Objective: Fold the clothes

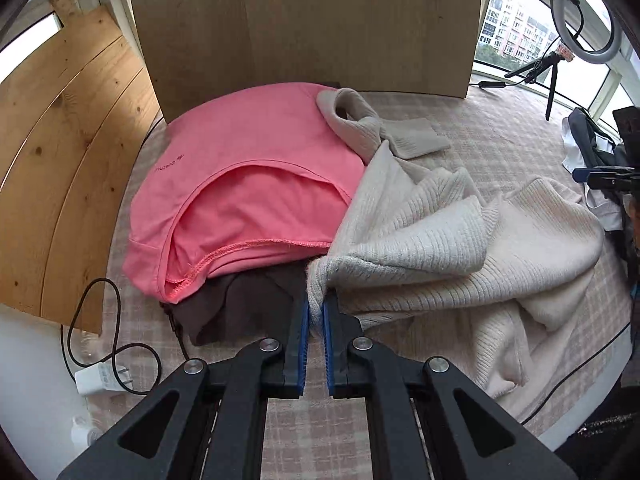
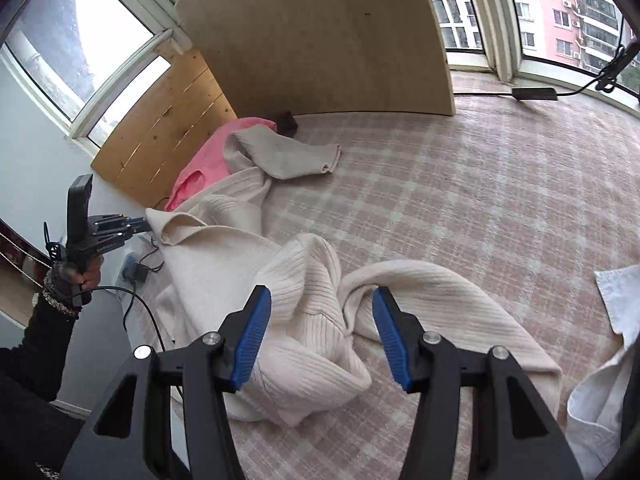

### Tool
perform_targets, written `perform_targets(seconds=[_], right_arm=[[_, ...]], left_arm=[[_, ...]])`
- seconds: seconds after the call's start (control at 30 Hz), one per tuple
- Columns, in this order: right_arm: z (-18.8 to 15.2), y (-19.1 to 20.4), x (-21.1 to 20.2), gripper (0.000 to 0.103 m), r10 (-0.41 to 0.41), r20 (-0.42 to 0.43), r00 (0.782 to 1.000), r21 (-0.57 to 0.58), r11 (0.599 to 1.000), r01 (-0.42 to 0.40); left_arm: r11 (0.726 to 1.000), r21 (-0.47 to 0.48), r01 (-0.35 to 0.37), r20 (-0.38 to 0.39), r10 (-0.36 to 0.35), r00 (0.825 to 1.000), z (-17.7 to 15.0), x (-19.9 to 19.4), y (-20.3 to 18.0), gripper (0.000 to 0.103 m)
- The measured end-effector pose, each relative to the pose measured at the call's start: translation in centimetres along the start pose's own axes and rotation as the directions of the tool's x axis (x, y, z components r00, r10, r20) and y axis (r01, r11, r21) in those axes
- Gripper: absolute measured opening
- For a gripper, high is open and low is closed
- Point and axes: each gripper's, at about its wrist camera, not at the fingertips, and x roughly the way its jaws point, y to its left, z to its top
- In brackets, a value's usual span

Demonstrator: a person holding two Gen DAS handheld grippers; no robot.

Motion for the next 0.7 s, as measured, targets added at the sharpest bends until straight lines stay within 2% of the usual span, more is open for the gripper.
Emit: perform_targets(seconds=[0.07,0.17,0.3,0.43,0.47,0.5,0.53,0.6,0.67,0.7], right_arm=[[1.0,0.3,1.6,0.052,0.031,-0.042,0.999,-0.041,0.999,-0.033],[1.3,0.5,3.8,0.052,-0.051,-0.122,0.991,-0.126,0.991,0.036],[-0.6,2.0,5.2,0.052,-0.041,-0.196,0.980,-0.229,0.973,-0.005],[-2.0,3.2,7.0,0.051,-0.100,-0.201,0.974,-0.303,0.952,0.035],[-2.3,3.5,7.5,0.040,-0.116,-0.201,0.973,-0.321,0.946,0.046],[-2.4,3.5,7.5,0.021,-0.135,-0.194,0.972,-0.325,0.944,0.066],[-2.4,3.0,6.7,0.016,-0.125,-0.182,0.975,-0.297,0.953,0.066],[-2.2,1.9,4.5,0.012,-0.086,-0.154,0.984,-0.223,0.974,0.050],[-2.2,0.7,1.2,0.011,-0.084,-0.104,0.991,-0.144,0.987,0.069],[-2.3,-0.1,-0.8,0.010,-0.042,-0.078,0.996,-0.078,0.996,0.036]], left_arm=[[1.000,-0.002,-0.004,0.004,0.004,1.000,0.0,0.4,-0.1,0.006],[1.000,-0.006,-0.009,0.008,0.009,1.000,0.2,0.5,-0.1,0.006],[1.000,0.005,-0.018,-0.006,0.018,1.000,0.4,0.7,-0.1,0.006],[1.000,0.011,-0.024,-0.018,0.024,1.000,0.5,1.0,0.0,0.007],[1.000,0.013,-0.026,-0.021,0.026,0.999,0.6,1.0,0.0,0.007],[1.000,0.015,-0.026,-0.021,0.026,0.999,0.6,1.0,0.1,0.007],[1.000,0.018,-0.026,-0.022,0.026,0.999,0.6,1.0,0.1,0.007],[0.999,0.023,-0.026,-0.023,0.027,0.999,0.6,0.9,0.2,0.007],[1.000,0.022,-0.019,-0.025,0.020,0.999,0.6,0.9,0.3,0.007],[1.000,0.014,-0.012,-0.028,0.012,1.000,0.6,0.9,0.4,0.007]])
